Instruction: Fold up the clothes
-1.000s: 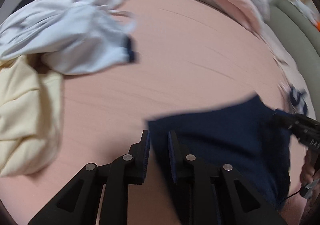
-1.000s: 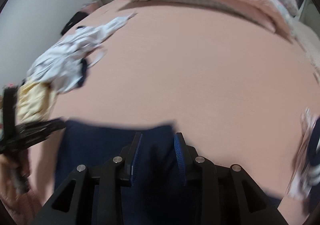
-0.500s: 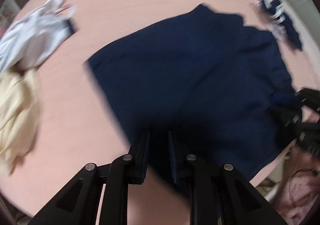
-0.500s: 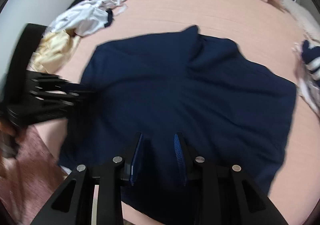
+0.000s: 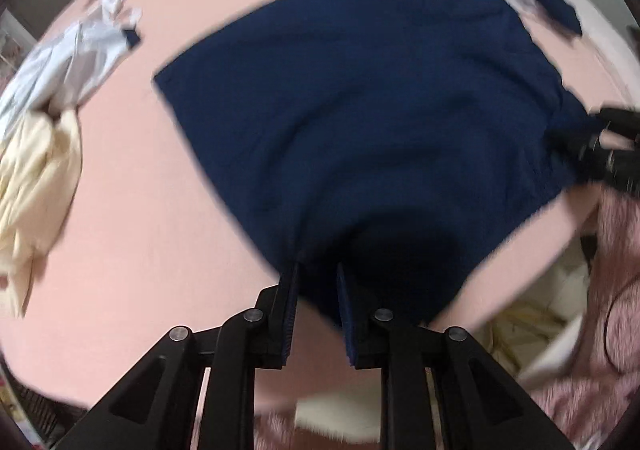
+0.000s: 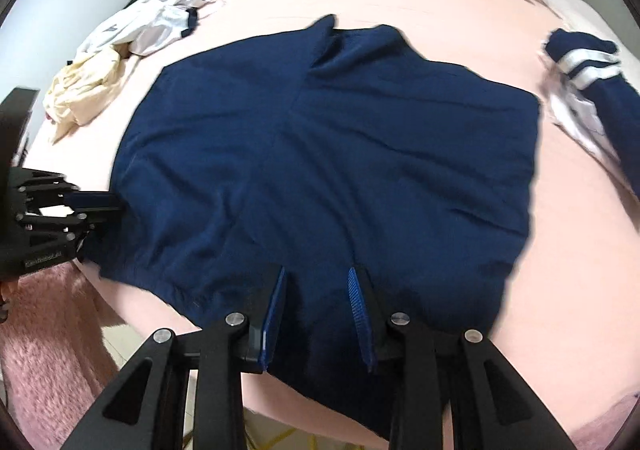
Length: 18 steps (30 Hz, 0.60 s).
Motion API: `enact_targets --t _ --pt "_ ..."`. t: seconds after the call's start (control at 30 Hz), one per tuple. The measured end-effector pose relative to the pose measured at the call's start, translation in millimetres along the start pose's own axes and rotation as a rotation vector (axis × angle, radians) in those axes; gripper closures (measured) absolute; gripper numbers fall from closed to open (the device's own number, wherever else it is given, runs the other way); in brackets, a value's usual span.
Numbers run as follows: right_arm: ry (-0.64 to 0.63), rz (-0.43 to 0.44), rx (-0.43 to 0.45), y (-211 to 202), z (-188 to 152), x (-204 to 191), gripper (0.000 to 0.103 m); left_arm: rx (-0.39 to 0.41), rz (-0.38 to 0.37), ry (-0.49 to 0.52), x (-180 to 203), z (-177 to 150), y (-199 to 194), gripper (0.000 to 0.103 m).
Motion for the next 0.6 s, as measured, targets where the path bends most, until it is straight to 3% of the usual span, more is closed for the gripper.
enact_targets --t 0.07,0.23,0.3,0.43,0.6 --pt "0.006 -0.048 0.017 -7 -9 12 0.072 -0.014 0.023 0.016 1 -6 -3 0.080" --pt "0.149 0.019 0.053 -19 -30 43 0.072 0.061 0.003 0.002 11 1 -10 0.081" --pt "0.143 0.025 0.046 -18 -33 43 0.072 -0.039 0.020 -0.022 13 0 10 0.079" --pt "0.103 -0.017 0.011 -11 -40 41 0.072 -0.061 -0.022 -0.089 6 -12 3 0.077" --pt "0.163 0.030 0.046 -26 -52 56 0.072 0.048 -0.048 -0.112 12 5 -14 0.076"
Point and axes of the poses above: each gripper's, at about its wrist camera, not at the fingertips, and y roughly the way its jaws point, x to its right, z to its top, the point moved 1 cm from there along y, roughly the way its jaws point, and after that the axes turned 2 degrees about -x, right-handed, at the moved point
